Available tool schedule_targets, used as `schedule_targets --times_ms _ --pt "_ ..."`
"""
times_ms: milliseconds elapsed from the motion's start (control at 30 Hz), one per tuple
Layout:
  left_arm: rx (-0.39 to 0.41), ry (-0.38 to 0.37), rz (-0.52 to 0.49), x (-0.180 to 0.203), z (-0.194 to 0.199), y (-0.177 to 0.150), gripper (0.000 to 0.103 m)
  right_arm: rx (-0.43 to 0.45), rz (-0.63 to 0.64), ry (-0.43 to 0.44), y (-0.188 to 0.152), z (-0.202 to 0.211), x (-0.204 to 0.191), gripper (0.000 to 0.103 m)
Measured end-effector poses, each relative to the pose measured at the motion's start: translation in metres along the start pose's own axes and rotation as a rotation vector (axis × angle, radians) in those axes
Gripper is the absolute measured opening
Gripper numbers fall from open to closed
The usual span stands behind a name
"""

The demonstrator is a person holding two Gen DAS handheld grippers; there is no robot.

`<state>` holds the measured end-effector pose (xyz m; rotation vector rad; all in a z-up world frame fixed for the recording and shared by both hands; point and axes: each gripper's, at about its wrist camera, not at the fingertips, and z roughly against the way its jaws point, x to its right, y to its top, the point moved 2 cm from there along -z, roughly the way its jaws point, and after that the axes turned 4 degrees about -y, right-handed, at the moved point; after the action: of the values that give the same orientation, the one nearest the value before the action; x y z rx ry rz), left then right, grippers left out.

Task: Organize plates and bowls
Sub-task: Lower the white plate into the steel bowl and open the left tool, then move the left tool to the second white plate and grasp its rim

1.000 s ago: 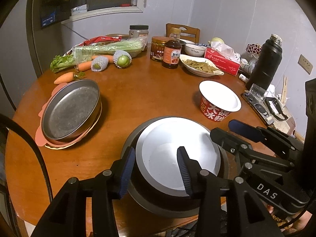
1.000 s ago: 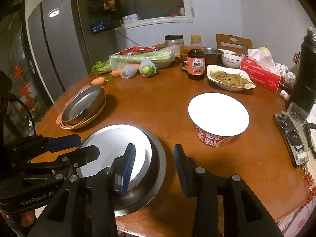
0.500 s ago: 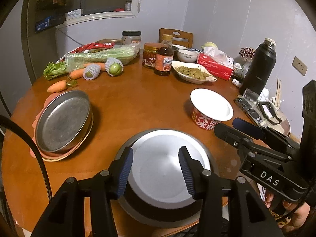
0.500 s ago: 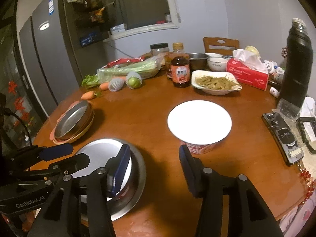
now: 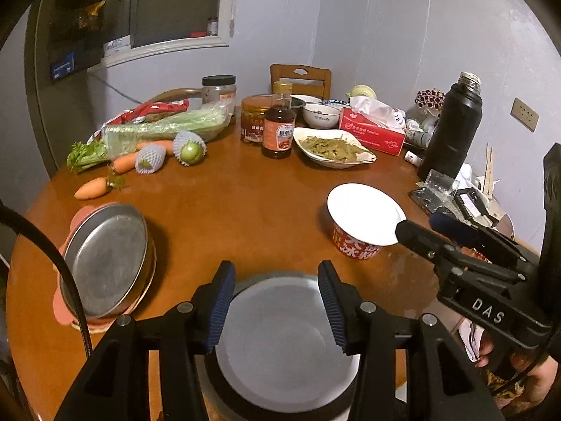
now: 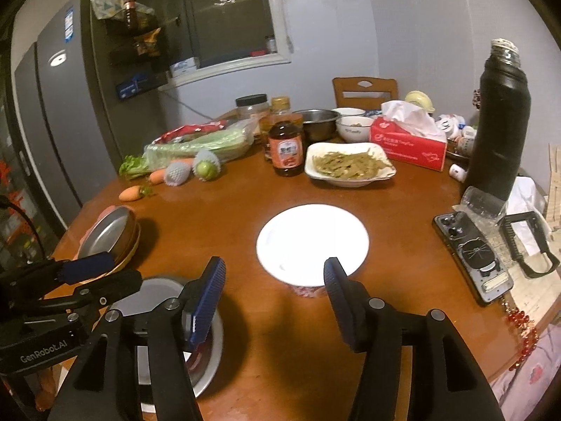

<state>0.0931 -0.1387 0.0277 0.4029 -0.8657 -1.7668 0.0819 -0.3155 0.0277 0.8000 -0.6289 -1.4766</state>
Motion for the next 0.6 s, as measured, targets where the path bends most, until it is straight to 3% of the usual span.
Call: schedule_targets --times_ms 600 --pt "-0.04 -0.057 -0.065 0.013 -0.037 0.042 0.051 0.006 -0.084 -0.125 0.023 -0.015 0.044 0.062"
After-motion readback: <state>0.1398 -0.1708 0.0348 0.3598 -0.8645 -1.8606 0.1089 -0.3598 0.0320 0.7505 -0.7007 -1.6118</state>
